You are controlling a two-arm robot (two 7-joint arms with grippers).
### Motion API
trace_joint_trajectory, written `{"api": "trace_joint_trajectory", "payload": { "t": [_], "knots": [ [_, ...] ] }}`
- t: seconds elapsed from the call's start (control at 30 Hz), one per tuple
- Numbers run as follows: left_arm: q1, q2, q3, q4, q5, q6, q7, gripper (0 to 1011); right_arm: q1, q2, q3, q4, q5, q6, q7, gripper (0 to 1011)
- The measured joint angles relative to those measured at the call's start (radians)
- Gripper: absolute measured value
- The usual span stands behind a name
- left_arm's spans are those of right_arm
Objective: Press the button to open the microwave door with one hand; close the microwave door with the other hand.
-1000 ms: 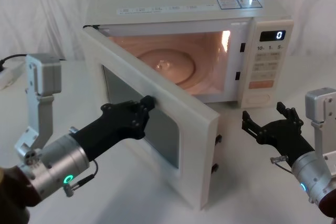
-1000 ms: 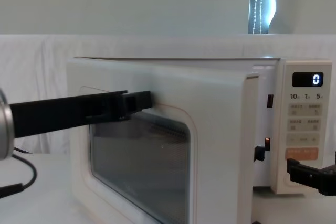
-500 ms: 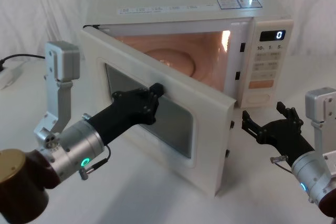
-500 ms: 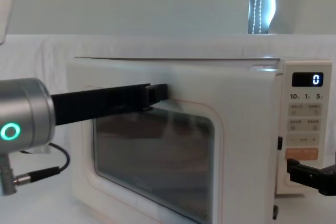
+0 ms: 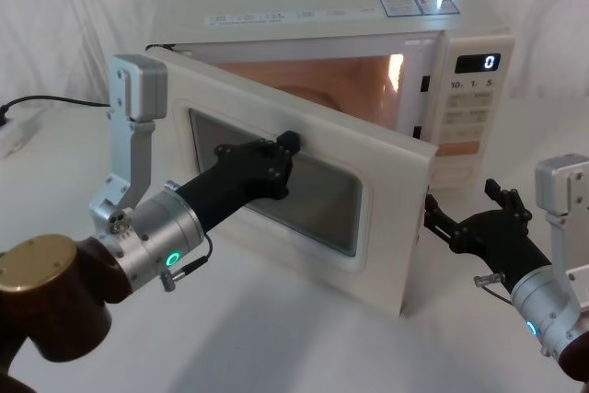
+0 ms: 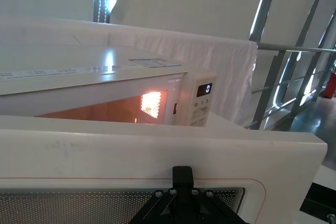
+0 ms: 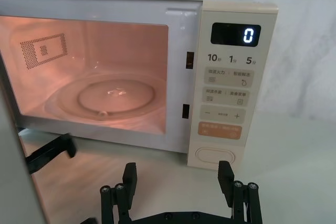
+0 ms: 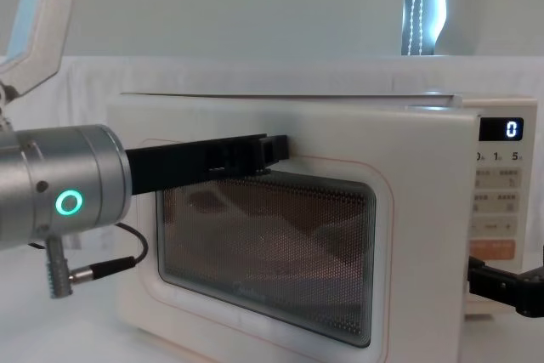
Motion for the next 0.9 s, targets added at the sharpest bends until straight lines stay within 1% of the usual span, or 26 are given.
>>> {"api": "trace_joint_trajectory", "payload": {
  "t": [0.27, 0.57, 0.73, 0.87, 0.9],
  "knots": [
    [-0.031, -0.006, 0.02, 0.032, -0.01, -0.006, -0.002, 0, 0.0, 0.0, 0.0, 0.0, 0.0, 0.0, 0.0, 1002],
    [-0.039, 0.0, 0.024, 0.035, -0.02, -0.016, -0.001, 0, 0.001, 0.001, -0.001, 0.0, -0.001, 0.001, 0.0, 1002],
    [-0.039, 0.006, 0.023, 0.031, -0.026, -0.022, 0.0, 0, 0.029, 0.012, -0.015, -0.001, -0.017, 0.021, -0.008, 1002],
    [-0.037, 0.01, 0.022, 0.029, -0.029, -0.025, 0.001, 0, 0.039, 0.016, -0.005, -0.001, -0.018, 0.032, -0.021, 1002],
    [-0.035, 0.011, 0.021, 0.028, -0.031, -0.027, 0.002, 0, 0.04, 0.018, 0.004, -0.001, -0.017, 0.036, -0.026, 1002]
  ]
}}
